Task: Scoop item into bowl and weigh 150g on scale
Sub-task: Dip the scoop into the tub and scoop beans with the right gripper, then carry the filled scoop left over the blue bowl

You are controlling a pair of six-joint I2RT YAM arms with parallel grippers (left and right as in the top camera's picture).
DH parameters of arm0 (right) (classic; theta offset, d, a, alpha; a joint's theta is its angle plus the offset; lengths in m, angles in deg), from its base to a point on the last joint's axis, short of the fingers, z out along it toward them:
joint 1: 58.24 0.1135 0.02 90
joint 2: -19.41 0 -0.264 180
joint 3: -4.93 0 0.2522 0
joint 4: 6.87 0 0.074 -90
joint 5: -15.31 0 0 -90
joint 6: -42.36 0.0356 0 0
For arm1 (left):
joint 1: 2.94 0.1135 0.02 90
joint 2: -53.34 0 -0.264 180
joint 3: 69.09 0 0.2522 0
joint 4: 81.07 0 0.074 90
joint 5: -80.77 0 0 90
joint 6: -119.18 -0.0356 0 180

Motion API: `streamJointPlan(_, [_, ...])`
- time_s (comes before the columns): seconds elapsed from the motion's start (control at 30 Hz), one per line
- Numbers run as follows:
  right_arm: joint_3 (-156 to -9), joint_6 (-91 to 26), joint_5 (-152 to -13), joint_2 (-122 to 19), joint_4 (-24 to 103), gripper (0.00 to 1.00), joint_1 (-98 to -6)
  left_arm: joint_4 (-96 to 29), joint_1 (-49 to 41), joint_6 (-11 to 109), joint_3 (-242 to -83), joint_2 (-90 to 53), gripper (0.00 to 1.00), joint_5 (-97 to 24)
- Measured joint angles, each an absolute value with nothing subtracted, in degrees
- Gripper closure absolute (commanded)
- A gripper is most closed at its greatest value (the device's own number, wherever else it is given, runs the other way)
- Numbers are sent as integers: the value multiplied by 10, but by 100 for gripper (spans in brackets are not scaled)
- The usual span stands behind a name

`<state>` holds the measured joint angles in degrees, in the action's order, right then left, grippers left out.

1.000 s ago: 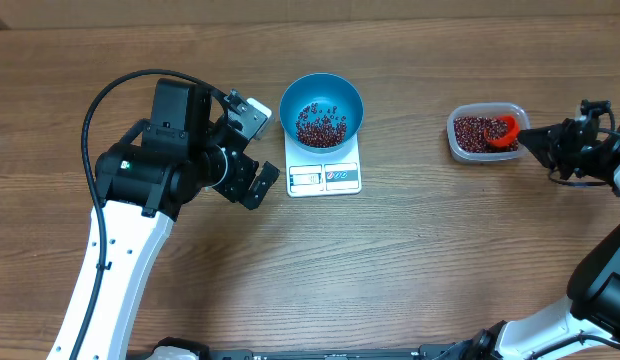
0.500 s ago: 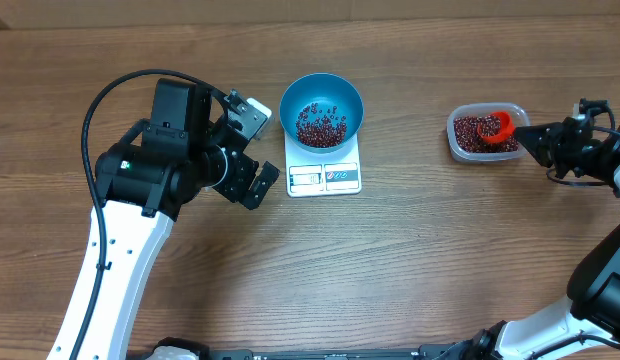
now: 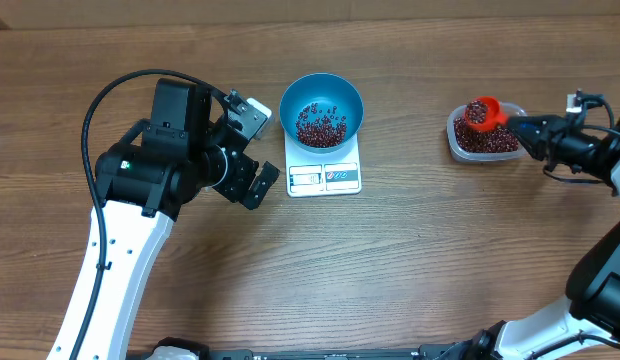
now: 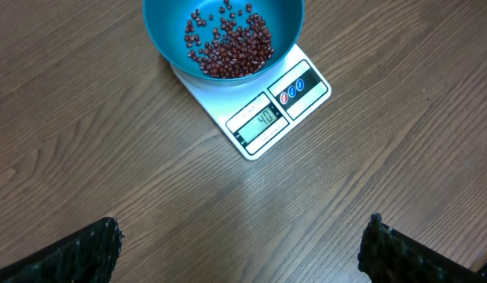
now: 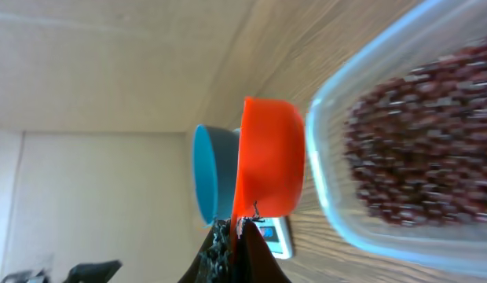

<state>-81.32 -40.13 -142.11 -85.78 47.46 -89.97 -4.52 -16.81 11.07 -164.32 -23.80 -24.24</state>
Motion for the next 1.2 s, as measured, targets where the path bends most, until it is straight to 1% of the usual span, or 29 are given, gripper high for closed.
streamJointPlan(0.13, [-813, -392, -1440, -858, 463, 96, -869, -45, -168, 111, -1643, -238, 0, -242])
streamJointPlan(0.7, [-813, -267, -1457, -858, 304, 96, -682, -45, -168, 111, -1643, -238, 0, -242])
streamJointPlan(0.93, [-813, -253, -1452, -858, 235, 96, -618, -45, -168, 111, -1643, -238, 0, -242])
streamJointPlan(1.2, [-813, -277, -1379, -858, 201, 96, -559, -45, -168, 111, -1643, -238, 0, -242])
